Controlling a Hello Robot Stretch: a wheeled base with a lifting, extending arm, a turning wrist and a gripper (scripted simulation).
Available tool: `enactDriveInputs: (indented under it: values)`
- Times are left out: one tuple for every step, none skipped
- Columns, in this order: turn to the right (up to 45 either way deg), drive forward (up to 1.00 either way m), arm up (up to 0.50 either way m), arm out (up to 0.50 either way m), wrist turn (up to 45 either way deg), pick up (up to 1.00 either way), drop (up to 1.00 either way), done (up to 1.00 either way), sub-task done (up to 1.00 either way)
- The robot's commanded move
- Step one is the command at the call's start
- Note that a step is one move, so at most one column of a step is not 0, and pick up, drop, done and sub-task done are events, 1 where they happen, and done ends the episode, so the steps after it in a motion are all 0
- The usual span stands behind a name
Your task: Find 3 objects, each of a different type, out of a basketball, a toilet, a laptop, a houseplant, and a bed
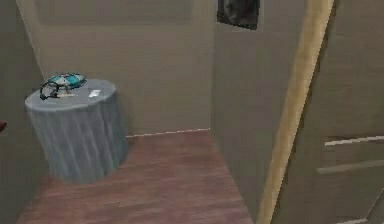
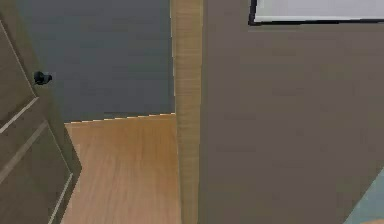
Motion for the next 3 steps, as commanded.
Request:
enactDriveInputs:
  values:
    - [-18.0,0.00,0.00,0.00,0.0,0.00,0.00,0.00,0.00]
    - [0.0,0.05,0.00,0.00,0.0,0.00,0.00,0.00,0.00]
    - [45.0,0.00,0.00,0.00,0.0,0.00,0.00,0.00,0.00]
